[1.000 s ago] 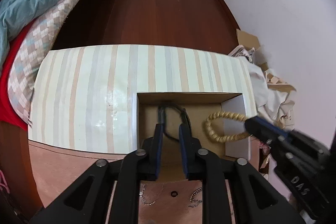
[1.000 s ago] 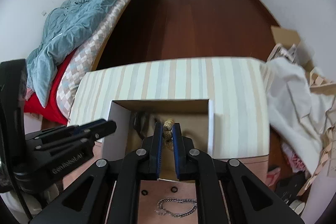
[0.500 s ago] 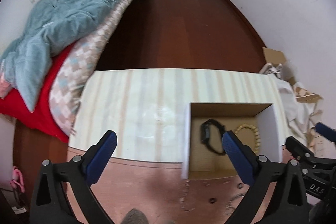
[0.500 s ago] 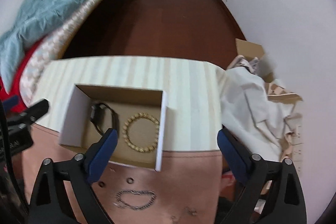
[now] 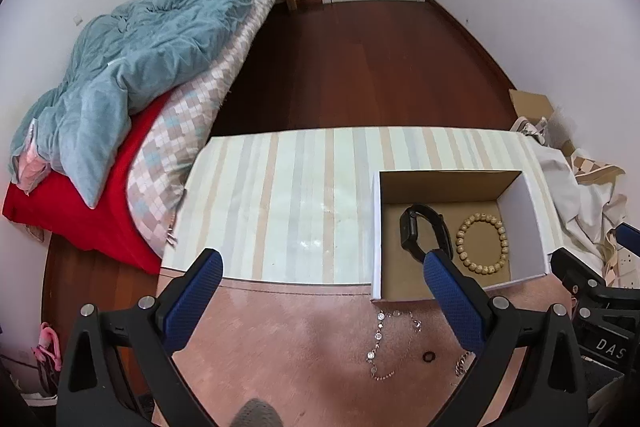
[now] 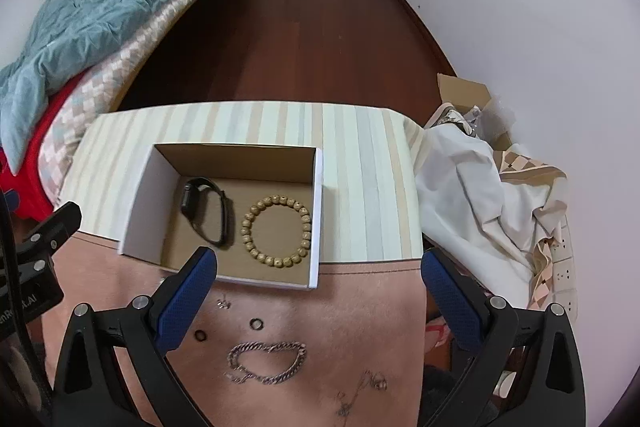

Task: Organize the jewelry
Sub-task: 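Carry the watch band and bead bracelet into the white box and release both, then move both tools back over the remaining jewelry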

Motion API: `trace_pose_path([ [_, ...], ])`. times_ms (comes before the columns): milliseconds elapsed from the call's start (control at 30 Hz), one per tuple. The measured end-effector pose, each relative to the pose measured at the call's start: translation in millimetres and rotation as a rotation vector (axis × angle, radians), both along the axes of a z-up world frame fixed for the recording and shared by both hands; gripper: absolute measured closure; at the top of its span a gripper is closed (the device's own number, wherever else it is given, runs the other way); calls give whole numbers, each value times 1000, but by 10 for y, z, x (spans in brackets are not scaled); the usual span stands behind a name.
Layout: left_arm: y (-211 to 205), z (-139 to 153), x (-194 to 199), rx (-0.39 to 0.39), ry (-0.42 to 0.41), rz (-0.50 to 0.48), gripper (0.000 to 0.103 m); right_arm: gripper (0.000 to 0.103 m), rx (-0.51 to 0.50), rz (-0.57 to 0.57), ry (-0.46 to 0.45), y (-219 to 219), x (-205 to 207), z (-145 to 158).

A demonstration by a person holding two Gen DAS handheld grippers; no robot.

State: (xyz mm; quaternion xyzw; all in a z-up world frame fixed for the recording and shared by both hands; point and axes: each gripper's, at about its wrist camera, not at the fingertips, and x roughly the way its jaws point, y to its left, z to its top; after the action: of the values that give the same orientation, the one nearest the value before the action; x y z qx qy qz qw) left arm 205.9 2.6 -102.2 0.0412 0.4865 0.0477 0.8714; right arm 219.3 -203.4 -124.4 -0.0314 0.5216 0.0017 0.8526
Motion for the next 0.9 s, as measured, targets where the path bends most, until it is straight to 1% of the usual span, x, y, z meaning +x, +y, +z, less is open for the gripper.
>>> trace_pose_path([
  [167, 10, 185, -222, 6, -41, 2, 0, 0, 14, -12, -37, 19, -215, 224],
  [333, 53, 433, -507, 9, -95, 10, 0, 0, 17, -15, -86, 47, -501, 489],
  [633, 84, 803, -949, 10, -162, -12, 0, 0, 24, -17, -159, 89, -969, 901],
  [800, 110, 896, -1131, -7, -176, -10, 0, 0, 27, -17, -189, 113, -1180, 1060],
  [900, 168, 897, -1227, -34, -186, 13, 0, 0, 47, -18, -179, 104, -1259, 1059],
])
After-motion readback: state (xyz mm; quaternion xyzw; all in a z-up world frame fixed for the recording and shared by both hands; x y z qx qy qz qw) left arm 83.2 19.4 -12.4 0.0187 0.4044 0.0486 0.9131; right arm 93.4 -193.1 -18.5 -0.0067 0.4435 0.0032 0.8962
